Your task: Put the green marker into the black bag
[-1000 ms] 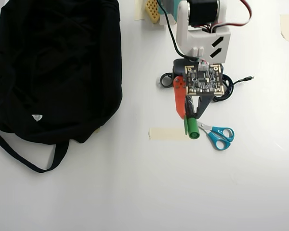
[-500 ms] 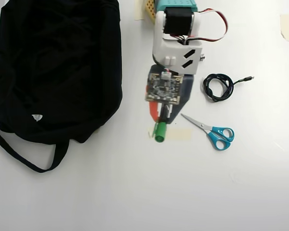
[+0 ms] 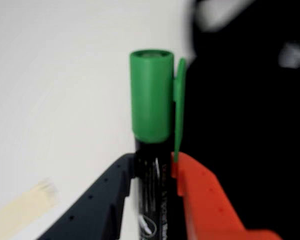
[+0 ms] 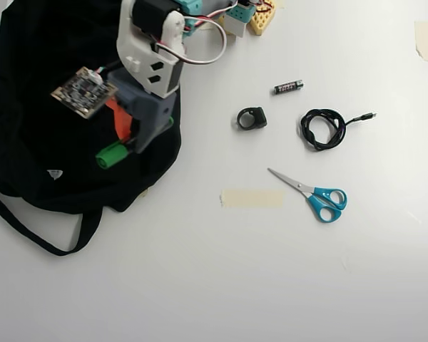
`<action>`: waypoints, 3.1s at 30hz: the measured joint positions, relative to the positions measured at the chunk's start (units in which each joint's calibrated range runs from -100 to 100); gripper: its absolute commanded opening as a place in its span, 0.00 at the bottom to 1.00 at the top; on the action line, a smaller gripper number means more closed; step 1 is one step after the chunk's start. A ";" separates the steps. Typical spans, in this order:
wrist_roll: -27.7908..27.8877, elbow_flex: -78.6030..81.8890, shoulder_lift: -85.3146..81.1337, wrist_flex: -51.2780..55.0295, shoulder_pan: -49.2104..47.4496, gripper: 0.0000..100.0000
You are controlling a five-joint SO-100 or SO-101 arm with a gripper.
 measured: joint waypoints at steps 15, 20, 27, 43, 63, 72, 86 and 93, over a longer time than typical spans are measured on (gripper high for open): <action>-0.20 2.12 -0.08 6.27 28.95 0.02; -0.29 3.77 0.00 6.44 29.17 0.20; -0.29 5.35 0.00 6.44 29.17 0.53; -0.10 6.05 -27.07 12.28 -9.85 0.02; -0.15 50.86 -35.04 -24.56 -20.06 0.02; -0.10 88.13 -60.44 -31.00 -20.13 0.02; -0.10 130.90 -97.88 -34.52 -18.07 0.02; 0.00 145.99 -114.82 -35.90 -14.92 0.02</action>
